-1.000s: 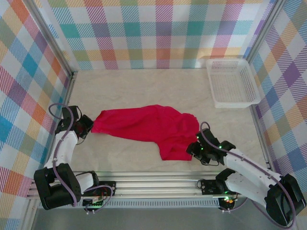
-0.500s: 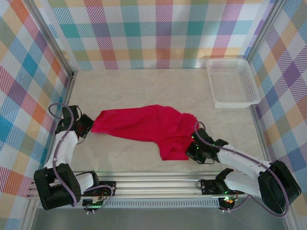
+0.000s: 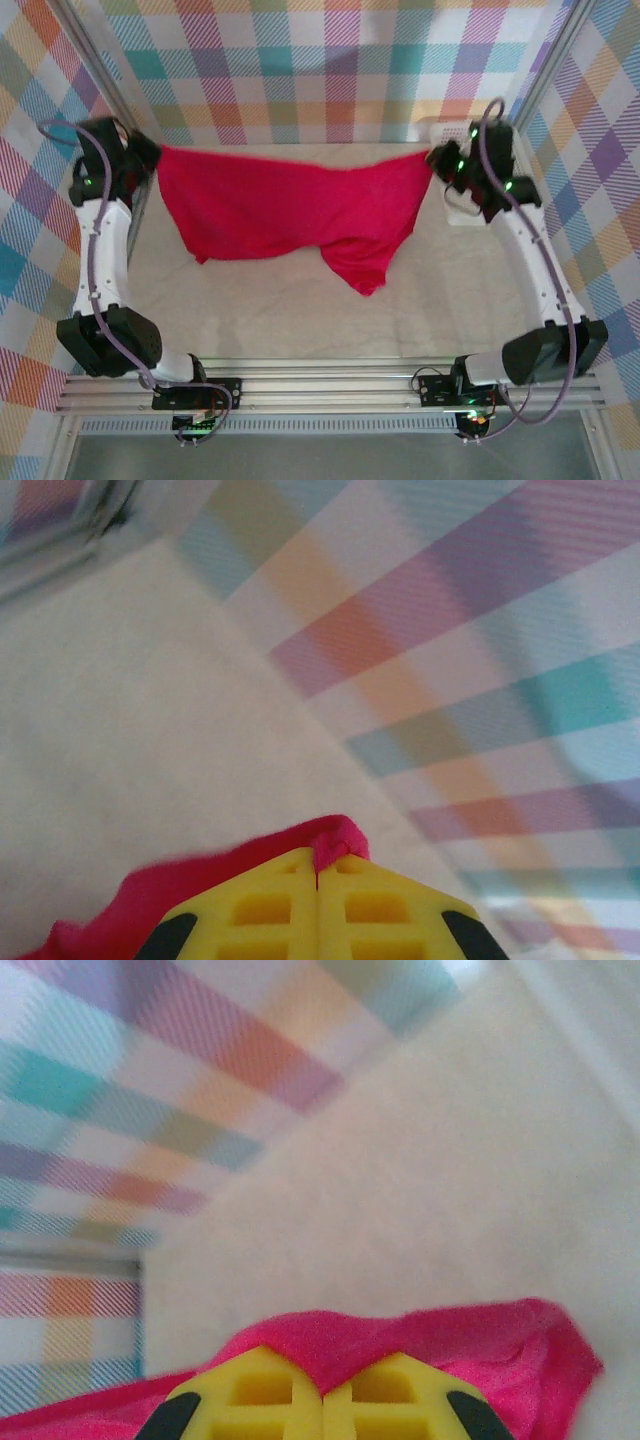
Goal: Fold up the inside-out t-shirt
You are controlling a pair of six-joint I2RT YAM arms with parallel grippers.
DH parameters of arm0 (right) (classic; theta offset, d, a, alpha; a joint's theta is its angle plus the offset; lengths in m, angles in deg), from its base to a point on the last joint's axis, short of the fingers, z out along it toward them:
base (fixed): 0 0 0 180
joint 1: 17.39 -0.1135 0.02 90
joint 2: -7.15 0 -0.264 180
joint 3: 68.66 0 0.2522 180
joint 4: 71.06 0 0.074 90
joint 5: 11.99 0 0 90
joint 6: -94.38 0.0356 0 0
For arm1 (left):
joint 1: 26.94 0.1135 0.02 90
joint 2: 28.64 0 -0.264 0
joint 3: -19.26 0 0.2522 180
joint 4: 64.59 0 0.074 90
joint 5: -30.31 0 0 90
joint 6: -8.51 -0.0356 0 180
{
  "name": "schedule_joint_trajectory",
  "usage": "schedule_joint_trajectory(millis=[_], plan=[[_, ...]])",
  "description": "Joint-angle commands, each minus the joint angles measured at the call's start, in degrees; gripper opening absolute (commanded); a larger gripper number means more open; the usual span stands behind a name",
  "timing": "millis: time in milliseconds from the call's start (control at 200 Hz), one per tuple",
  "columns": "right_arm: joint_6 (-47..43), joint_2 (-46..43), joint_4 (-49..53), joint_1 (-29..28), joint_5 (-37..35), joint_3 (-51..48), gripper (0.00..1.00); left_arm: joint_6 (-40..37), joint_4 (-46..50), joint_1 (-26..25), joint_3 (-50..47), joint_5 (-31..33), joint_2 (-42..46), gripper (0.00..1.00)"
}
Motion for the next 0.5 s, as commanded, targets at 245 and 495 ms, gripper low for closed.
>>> schedule_joint_trajectory(millis=[245, 495], plan=[[-6.80, 2.50, 9.29, 3.81, 5.11, 28.73, 0.00, 0.63, 6.79, 2.66, 26.09, -7.53, -3.41, 0.00], [-11.39, -8.01, 10.59, 3.88, 6.49, 29.72, 0.00, -1.85, 7.52, 7.89, 26.05, -8.73, 9.19, 0.00]])
